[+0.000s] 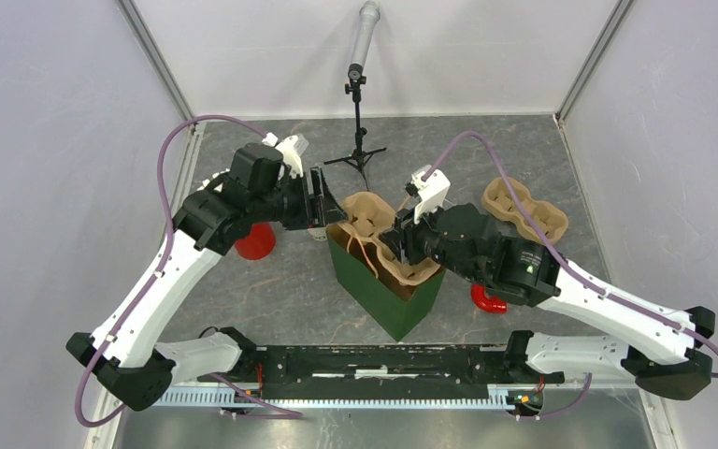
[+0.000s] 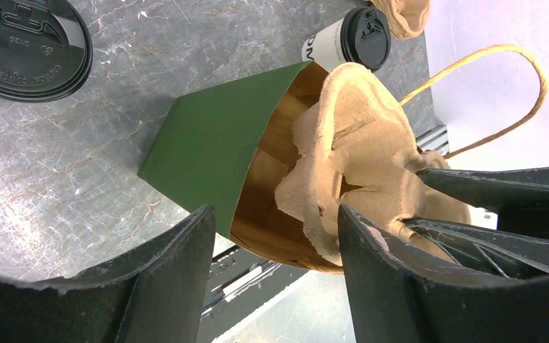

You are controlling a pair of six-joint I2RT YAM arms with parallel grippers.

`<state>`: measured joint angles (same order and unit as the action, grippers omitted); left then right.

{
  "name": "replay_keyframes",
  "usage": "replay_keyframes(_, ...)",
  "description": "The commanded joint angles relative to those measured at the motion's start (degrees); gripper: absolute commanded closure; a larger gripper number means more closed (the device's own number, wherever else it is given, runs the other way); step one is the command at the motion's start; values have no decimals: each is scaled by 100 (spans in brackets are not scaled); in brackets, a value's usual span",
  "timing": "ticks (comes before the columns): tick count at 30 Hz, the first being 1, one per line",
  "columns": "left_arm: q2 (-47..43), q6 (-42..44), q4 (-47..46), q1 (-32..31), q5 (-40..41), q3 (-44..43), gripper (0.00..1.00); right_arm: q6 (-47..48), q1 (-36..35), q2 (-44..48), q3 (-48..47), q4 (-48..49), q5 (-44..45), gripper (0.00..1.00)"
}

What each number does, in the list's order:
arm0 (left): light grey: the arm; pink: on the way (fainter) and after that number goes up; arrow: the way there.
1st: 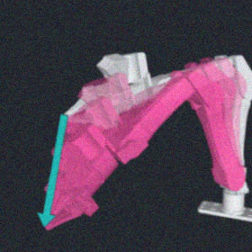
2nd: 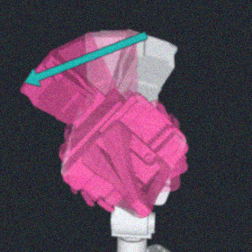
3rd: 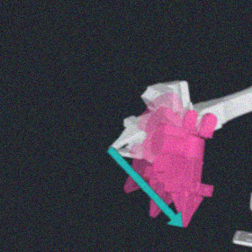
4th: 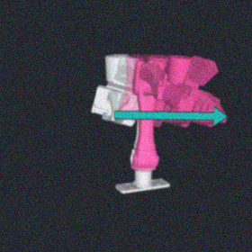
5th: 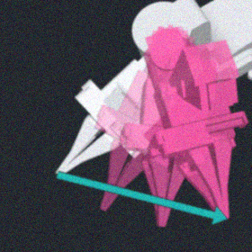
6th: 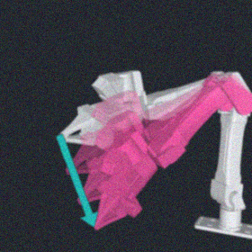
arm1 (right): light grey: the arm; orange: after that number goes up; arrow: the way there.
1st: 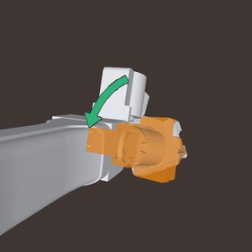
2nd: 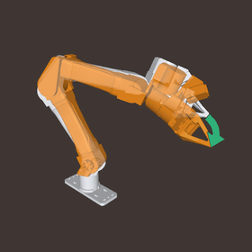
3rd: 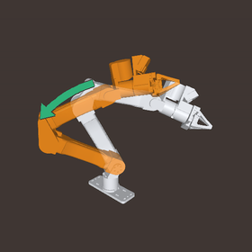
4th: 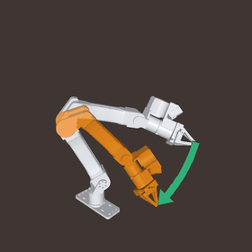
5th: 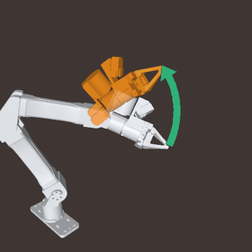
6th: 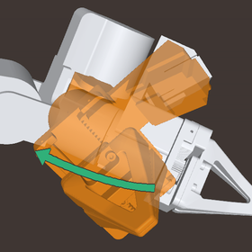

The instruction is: Pack the takeout coffee

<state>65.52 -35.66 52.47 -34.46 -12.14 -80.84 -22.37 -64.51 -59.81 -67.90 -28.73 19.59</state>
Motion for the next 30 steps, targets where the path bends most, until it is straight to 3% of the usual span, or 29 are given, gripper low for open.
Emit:
replay_keyframes(1,-34,225,124,26,54,-146,31,60,-17,118,-43,692,199,62)
replay_keyframes(7,-105,202,161,35,133,-150,32,57,-20,97,199,734,143,61)
replay_keyframes(17,-293,-122,-125,138,-93,-337,23,120,-18,417,953,1111,182,61)
replay_keyframes(25,-190,97,-17,246,26,-89,27,198,-18,586,1305,1187,174,61)
replay_keyframes(30,-52,243,15,304,63,-166,31,172,-18,546,989,1247,195,61)
